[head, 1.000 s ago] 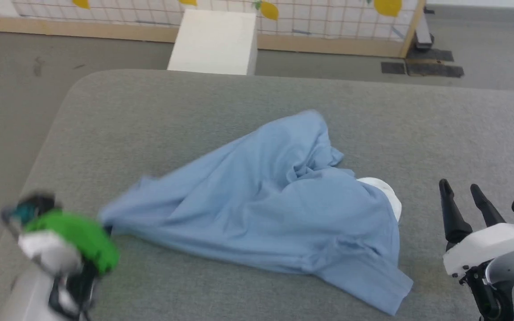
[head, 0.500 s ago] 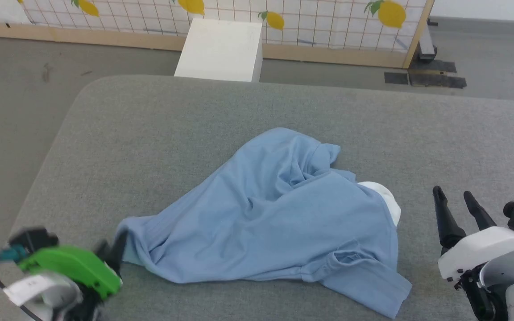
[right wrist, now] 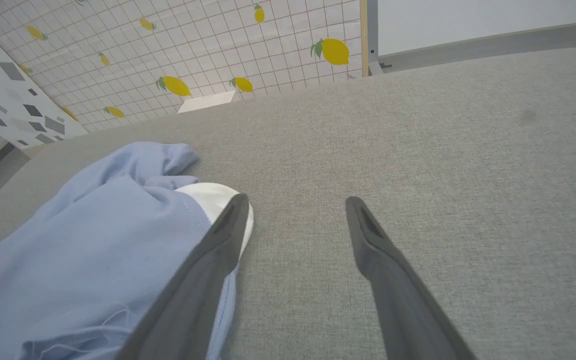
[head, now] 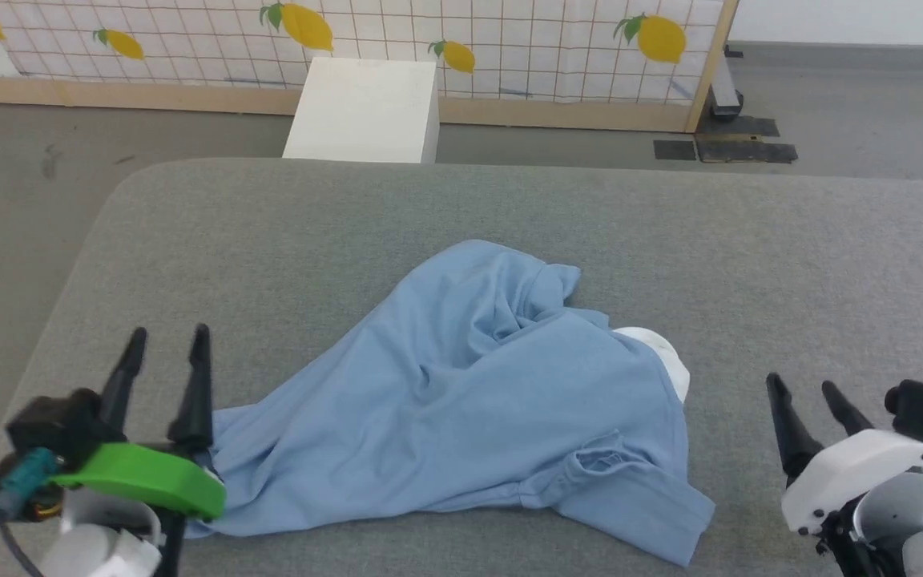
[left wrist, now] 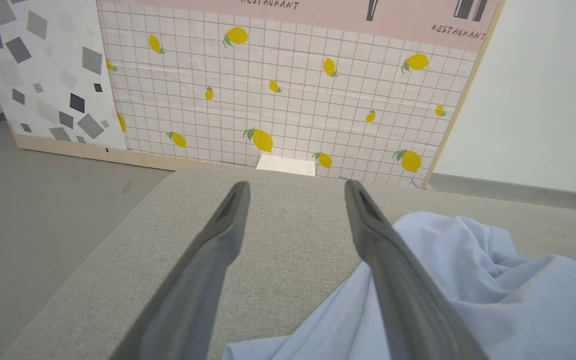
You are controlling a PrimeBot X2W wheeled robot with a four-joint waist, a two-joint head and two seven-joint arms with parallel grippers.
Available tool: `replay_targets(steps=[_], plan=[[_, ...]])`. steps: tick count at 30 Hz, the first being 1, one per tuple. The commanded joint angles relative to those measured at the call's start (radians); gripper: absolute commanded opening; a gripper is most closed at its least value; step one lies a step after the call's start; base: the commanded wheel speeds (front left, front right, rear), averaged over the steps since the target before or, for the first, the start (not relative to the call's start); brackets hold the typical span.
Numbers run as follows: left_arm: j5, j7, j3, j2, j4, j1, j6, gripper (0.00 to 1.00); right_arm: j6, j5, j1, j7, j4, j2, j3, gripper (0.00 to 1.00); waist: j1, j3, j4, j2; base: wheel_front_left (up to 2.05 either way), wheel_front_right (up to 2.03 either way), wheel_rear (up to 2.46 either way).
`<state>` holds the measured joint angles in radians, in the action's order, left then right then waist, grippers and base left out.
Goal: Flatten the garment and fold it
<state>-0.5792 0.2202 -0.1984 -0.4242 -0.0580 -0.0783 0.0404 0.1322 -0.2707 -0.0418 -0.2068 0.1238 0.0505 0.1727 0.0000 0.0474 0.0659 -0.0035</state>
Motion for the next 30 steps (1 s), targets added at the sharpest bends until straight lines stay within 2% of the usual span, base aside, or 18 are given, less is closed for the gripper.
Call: replay_targets(steps=[1, 4, 9, 15, 20, 26, 27, 28, 29, 30], plan=[[0.016, 0.013, -0.007, 0.008, -0.005, 0.010, -0.009, 1.00, -0.002, 0.012, 0.007, -0.017, -0.003, 0.000, -0.002, 1.00, 0.0000, 0.005, -0.003, 0.0035, 0.00, 0.00, 0.00], [0.039, 0.030, -0.012, 0.029, -0.015, 0.015, -0.013, 1.00, -0.002, 0.042, -0.004, -0.096, -0.020, 0.000, -0.029, 1.00, 0.0000, 0.021, -0.004, 0.0035, 0.00, 0.00, 0.00], [0.065, 0.039, -0.001, 0.048, -0.020, 0.005, -0.024, 1.00, -0.002, 0.102, -0.099, -0.331, -0.029, 0.000, -0.123, 1.00, 0.0000, 0.052, 0.009, 0.0035, 0.00, 0.00, 0.00], [0.080, 0.041, 0.015, 0.058, -0.021, -0.018, -0.042, 1.00, -0.002, 0.195, -0.236, -0.526, 0.040, 0.009, -0.222, 1.00, 0.0000, 0.105, 0.035, 0.0035, 0.00, 0.00, 0.00], [0.094, 0.041, 0.034, 0.067, -0.022, -0.052, -0.070, 1.00, -0.002, 0.263, -0.311, -0.624, 0.132, 0.027, -0.274, 1.00, 0.0000, 0.163, 0.059, 0.0035, 0.00, 0.00, 0.00], [0.108, 0.041, 0.049, 0.088, -0.044, -0.079, -0.100, 1.00, -0.002, 0.242, -0.320, -0.689, 0.228, 0.031, -0.339, 1.00, 0.0000, 0.197, 0.073, 0.0035, 0.00, 0.00, 0.00], [0.109, 0.041, 0.051, 0.091, -0.048, -0.080, -0.103, 1.00, -0.002, 0.236, -0.321, -0.695, 0.236, 0.031, -0.336, 0.65, 0.0000, 0.198, 0.074, 0.0035, 0.00, 0.00, 0.00], [0.110, 0.041, 0.053, 0.095, -0.053, -0.082, -0.107, 1.00, -0.002, 0.232, -0.323, -0.701, 0.242, 0.033, -0.334, 0.16, 0.0000, 0.200, 0.074, 0.0035, 0.00, 0.00, 0.00], [0.113, 0.041, 0.056, 0.098, -0.055, -0.085, -0.110, 1.00, -0.002, 0.228, -0.328, -0.702, 0.242, 0.035, -0.331, 0.00, 0.0000, 0.201, 0.074, 0.0035, 0.00, 0.00, 0.00], [0.115, 0.041, 0.060, 0.102, -0.058, -0.087, -0.114, 1.00, -0.002, 0.221, -0.338, -0.697, 0.238, 0.039, -0.320, 0.00, 0.0000, 0.201, 0.074, 0.0035, 0.00, 0.00, 0.00]])
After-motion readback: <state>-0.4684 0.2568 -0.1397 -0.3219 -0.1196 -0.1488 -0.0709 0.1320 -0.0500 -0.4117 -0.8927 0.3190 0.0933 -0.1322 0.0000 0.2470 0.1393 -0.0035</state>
